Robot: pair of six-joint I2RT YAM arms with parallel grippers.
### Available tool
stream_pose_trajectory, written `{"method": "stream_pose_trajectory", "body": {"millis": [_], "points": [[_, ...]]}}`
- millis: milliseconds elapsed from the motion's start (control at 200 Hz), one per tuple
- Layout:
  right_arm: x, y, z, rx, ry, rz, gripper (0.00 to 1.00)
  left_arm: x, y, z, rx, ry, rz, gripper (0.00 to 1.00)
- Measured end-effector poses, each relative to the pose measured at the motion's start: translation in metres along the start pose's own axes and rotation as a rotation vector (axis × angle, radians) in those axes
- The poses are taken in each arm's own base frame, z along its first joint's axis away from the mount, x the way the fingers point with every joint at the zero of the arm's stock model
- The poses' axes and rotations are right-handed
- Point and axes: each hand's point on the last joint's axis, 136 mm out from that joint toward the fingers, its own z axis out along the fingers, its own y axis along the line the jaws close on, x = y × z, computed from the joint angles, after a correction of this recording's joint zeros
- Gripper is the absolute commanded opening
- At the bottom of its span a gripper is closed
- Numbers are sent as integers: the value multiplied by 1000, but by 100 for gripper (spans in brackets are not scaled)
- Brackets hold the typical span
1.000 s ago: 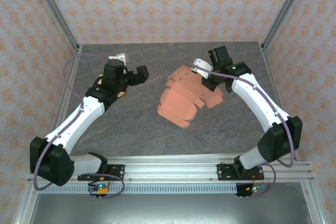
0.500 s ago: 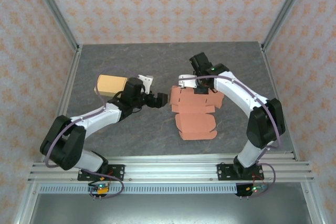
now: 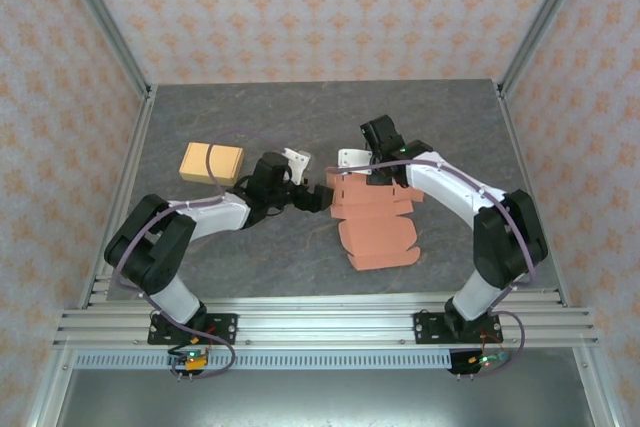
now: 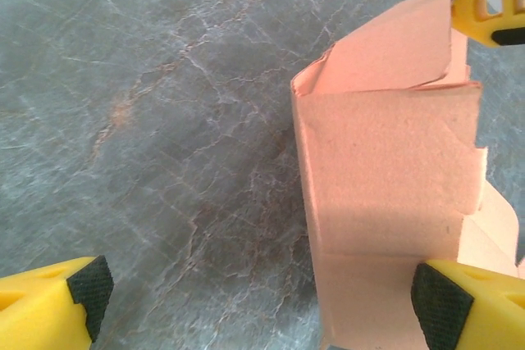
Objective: Fold the paper box
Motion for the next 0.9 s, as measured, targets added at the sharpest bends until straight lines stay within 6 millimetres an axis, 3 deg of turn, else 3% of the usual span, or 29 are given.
{"method": "stream_pose_trajectory", "body": {"millis": [380, 516, 661, 801, 896], "points": [[-3, -14, 5, 88, -7, 56, 0, -13, -13, -8, 63, -61, -93, 100], [-5, -15, 4, 91, -20, 67, 0, -17, -9, -8, 39, -82, -94, 97], [-7, -11, 3, 91, -33, 69, 0, -20, 10, 3, -37, -82, -114, 65], [-7, -7, 0, 93, -54, 88, 0, -16, 36, 15, -90, -66, -144, 45], [-10, -6, -4, 101, -77, 108, 0, -15, 38, 14, -78, -64, -141, 23]]}}
